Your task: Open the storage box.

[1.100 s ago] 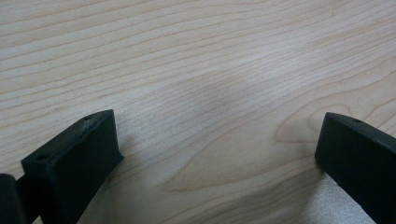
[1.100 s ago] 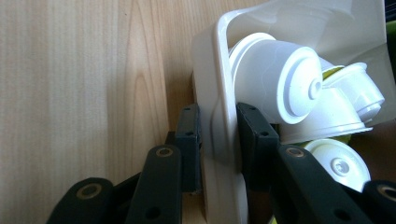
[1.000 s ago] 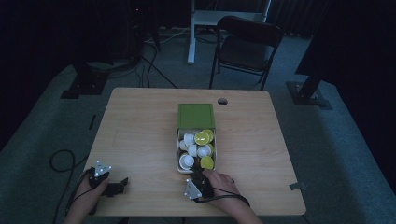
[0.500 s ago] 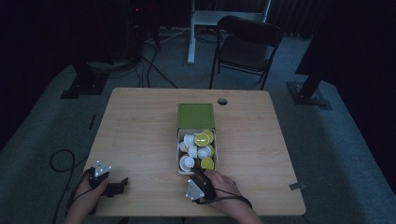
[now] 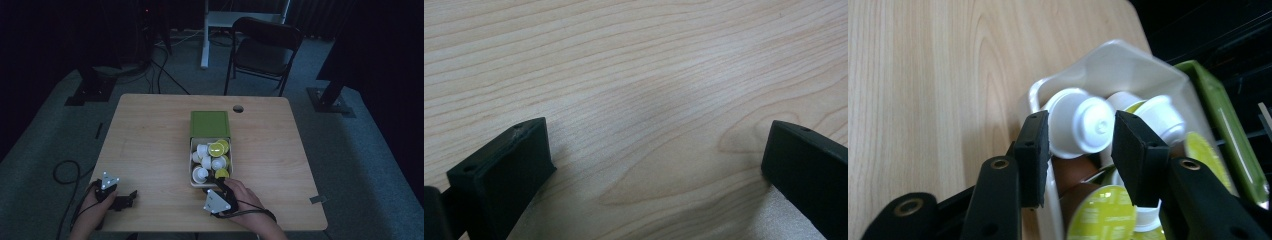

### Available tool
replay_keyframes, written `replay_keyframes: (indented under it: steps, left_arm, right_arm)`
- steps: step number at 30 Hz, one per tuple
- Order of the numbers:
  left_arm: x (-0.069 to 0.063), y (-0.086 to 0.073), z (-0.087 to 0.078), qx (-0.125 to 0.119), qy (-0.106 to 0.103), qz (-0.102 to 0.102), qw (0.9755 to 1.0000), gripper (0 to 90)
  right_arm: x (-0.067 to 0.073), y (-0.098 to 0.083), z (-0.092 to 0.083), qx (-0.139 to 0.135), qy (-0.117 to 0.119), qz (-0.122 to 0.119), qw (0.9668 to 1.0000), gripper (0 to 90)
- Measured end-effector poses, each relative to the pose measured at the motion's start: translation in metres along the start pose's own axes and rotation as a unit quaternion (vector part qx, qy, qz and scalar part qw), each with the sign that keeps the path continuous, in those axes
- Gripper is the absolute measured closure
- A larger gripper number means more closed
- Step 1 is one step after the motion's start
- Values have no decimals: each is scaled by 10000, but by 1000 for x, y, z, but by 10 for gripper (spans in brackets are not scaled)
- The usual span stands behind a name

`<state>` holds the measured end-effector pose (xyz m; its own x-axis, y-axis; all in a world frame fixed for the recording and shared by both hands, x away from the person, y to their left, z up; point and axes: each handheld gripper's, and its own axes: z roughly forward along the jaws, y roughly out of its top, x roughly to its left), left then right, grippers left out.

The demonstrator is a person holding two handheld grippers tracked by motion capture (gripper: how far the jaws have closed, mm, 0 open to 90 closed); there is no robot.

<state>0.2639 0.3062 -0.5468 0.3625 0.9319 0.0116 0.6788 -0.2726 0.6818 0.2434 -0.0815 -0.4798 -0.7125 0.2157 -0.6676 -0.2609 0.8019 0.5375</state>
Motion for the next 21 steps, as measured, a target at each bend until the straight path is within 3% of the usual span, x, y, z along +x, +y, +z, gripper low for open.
replay_keyframes:
  steps: [10, 12, 15, 21]
  left_arm:
    - [0, 0, 0, -10, 0, -4, 10000, 0]
    - [0, 0, 0, -11, 1, -3, 10000, 0]
    - [0, 0, 0, -10, 1, -3, 10000, 0]
    - [0, 0, 0, -10, 1, -2, 10000, 0]
  right_arm:
    - [-25, -4, -18, -239, -435, 396, 9980, 567]
    - [-31, -7, -22, -373, -472, 664, 9960, 561]
    - [-38, -11, -25, -495, -547, 884, 9933, 553]
    - [-49, -22, -32, -540, -982, 1091, 9877, 523]
